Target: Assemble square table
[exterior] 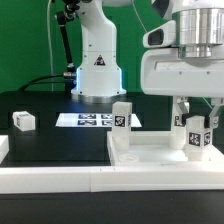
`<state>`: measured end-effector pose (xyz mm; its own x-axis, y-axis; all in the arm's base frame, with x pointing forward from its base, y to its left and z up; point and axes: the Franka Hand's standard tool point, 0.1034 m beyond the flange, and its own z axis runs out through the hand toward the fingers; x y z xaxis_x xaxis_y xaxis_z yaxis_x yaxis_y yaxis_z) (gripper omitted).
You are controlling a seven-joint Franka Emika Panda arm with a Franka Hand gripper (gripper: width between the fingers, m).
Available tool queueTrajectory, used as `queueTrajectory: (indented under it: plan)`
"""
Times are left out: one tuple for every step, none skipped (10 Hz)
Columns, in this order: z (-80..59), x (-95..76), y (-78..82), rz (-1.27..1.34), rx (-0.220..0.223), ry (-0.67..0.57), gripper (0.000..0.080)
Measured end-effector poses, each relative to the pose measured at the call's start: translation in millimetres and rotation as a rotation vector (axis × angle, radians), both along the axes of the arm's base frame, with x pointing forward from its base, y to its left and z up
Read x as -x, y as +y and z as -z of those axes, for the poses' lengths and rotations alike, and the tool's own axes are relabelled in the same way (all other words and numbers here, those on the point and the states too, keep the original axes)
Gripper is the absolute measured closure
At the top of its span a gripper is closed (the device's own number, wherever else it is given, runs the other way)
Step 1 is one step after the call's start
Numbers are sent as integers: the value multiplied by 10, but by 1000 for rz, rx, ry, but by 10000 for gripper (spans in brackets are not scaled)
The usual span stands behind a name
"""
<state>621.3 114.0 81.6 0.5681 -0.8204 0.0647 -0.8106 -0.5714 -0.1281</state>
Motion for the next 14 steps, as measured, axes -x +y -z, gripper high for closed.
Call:
queueTrajectory:
  plan:
    - [1, 3, 3, 73, -11, 3, 509]
    - [0, 9, 18, 149, -22, 6, 509]
    - [-1, 15, 28, 302, -51, 9, 509]
    - [-1, 17, 22, 394, -75, 13, 509]
    - [0, 20, 27, 472, -90, 15, 509]
    - [-1, 22, 36, 543, -100, 16, 509]
    - [-2, 23, 41, 624, -108, 16, 509]
    - [-2, 24, 36, 676, -114, 18, 509]
    - [0, 23, 29, 718, -124, 21, 509]
    - [1, 24, 27, 716, -124, 21, 509]
    - [1, 23, 27, 672, -118, 20, 509]
    - [1, 24, 28, 672, -118, 20, 509]
    - [0, 27, 34, 624, -108, 24, 429]
    - [-8, 36, 58, 539, -92, 39, 293]
